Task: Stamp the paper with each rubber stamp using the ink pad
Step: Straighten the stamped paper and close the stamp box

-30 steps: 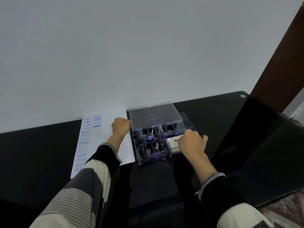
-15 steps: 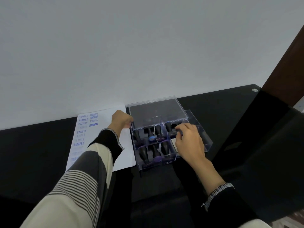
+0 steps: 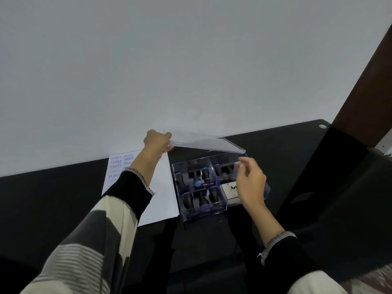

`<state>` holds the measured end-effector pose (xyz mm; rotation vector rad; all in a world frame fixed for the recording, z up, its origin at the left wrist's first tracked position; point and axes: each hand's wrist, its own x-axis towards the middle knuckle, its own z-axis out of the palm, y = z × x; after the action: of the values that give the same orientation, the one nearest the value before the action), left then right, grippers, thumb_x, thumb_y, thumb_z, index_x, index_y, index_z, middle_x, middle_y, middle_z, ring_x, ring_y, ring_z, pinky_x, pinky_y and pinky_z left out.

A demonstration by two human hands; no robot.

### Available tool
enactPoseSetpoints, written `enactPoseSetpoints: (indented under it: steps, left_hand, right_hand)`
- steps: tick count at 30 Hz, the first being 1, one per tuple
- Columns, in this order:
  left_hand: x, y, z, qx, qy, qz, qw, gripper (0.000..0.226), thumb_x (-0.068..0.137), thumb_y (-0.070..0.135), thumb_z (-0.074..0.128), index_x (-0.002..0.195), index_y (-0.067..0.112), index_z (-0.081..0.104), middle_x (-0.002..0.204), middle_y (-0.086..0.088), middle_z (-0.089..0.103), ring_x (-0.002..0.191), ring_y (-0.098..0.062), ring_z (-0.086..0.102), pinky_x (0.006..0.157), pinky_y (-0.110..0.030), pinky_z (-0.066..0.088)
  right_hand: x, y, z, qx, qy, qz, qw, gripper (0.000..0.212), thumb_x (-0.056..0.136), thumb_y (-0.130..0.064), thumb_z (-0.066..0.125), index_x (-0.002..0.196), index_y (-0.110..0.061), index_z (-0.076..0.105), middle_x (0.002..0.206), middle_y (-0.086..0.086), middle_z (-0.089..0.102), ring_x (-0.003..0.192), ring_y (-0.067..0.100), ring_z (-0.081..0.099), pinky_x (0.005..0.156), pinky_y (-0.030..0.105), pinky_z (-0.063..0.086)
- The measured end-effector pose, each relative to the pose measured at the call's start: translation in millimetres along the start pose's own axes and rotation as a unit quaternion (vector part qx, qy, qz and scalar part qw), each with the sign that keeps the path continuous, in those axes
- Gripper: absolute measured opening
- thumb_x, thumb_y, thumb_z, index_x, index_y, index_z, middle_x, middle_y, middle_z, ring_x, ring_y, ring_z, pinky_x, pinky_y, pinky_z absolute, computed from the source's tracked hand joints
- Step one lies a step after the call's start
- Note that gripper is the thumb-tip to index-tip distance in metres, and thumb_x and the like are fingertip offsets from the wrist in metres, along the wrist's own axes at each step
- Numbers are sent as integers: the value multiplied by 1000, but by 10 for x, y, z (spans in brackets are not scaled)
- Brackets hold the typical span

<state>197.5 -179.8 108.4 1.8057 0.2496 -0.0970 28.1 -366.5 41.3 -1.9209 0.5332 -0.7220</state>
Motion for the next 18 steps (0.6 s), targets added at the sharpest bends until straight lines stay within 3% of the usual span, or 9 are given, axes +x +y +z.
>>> enactPoseSetpoints:
  steps: [2,4,7,9,13,15,18]
  left_hand:
    - [-215,-92,-74,14,8,26,1000,12,88,5,59,77,1,57,81,-12,59,74,-25,62,74,-35,59]
    - [-488,-226,-127,-14,3,44,999,15,91,5,57,77,6,59,80,-8,63,75,-20,62,66,-26,58]
    - [-889,-426,-169,-56,6,46,997,11,93,5,53,97,4,64,79,-3,66,72,-12,61,51,-14,51]
    - [-1101,-558,-159,-52,9,46,998,14,94,9,53,102,7,64,80,-2,67,74,-12,61,55,-16,52]
    - [-1401,-796,-127,3,24,71,997,23,94,15,53,113,7,64,81,5,69,86,-13,63,84,-34,55]
    - [-1501,-879,-124,53,28,93,994,23,95,14,54,112,5,66,95,1,68,99,-19,61,85,-26,47]
    - [-1583,-979,-140,101,40,110,988,26,95,12,55,115,0,66,120,-11,63,105,-20,56,83,-19,34]
  right_hand:
    - [21,-88,-67,71,63,61,994,22,99,-16,44,116,-17,57,107,-1,64,98,11,59,77,13,40]
    - [20,-166,-145,98,102,101,985,27,100,-22,44,125,-15,53,114,1,60,107,17,56,83,24,41]
    - [12,-223,-250,94,108,154,978,42,100,-28,44,137,-8,43,130,8,53,113,21,54,91,30,46]
    - [-27,-213,-313,67,83,178,978,44,101,-25,44,139,-5,42,135,13,50,118,25,52,94,29,44]
    - [-227,-94,-398,-6,42,167,985,35,100,-7,40,133,-3,50,129,16,54,123,28,47,84,22,34]
    - [-316,-26,-422,-37,37,141,989,34,99,-5,39,130,-4,53,124,17,56,123,28,44,84,22,33]
    - [-356,13,-463,-63,29,113,991,32,99,-5,41,128,-8,55,122,18,54,116,19,42,82,20,35]
